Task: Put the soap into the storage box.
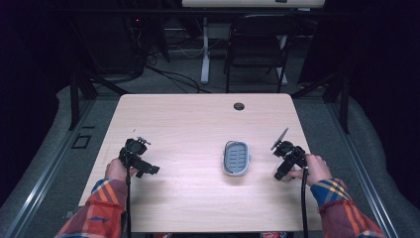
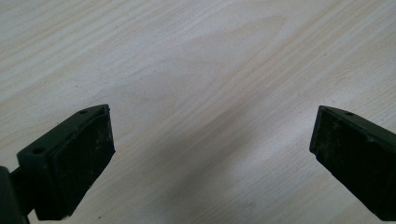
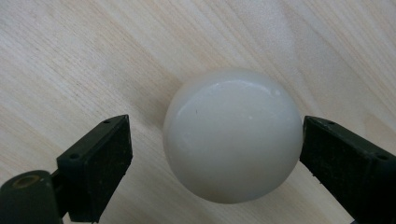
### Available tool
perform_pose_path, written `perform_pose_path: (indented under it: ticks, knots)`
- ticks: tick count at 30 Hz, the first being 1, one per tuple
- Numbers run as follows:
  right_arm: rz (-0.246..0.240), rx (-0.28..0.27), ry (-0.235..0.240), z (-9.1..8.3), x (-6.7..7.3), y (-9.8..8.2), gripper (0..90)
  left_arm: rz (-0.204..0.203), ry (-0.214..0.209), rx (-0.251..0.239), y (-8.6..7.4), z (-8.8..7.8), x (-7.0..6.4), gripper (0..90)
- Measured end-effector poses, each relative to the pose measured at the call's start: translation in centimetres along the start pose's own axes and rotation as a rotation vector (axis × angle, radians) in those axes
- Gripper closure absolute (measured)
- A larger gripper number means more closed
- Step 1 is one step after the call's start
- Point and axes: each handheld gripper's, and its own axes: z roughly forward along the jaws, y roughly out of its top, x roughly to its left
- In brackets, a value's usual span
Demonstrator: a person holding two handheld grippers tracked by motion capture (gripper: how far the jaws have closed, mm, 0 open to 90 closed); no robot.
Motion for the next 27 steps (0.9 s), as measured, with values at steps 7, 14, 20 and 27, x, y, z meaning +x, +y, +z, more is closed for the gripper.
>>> perform_pose_path:
  ticks: [7,14,20,27]
  knots:
    - [-0.015,0.048,0.002,0.1,-0.5,0.4,13.6,0.002,-0.002,0.003,0.0,0.1,0.0,0.0]
    - [-0.004,0.086,0.009,0.6,-0.7,0.6,16.8,0.005,-0.001,0.004,0.0,0.1,-0.1,0.0]
    - [0.01,0.06,-0.011,0.9,-0.7,0.6,23.5,0.004,-0.001,0.004,0.0,0.1,-0.1,0.0]
    - [0.022,0.058,-0.007,1.0,-0.6,0.6,23.7,0.005,-0.001,0.006,0.0,0.0,-0.1,0.0]
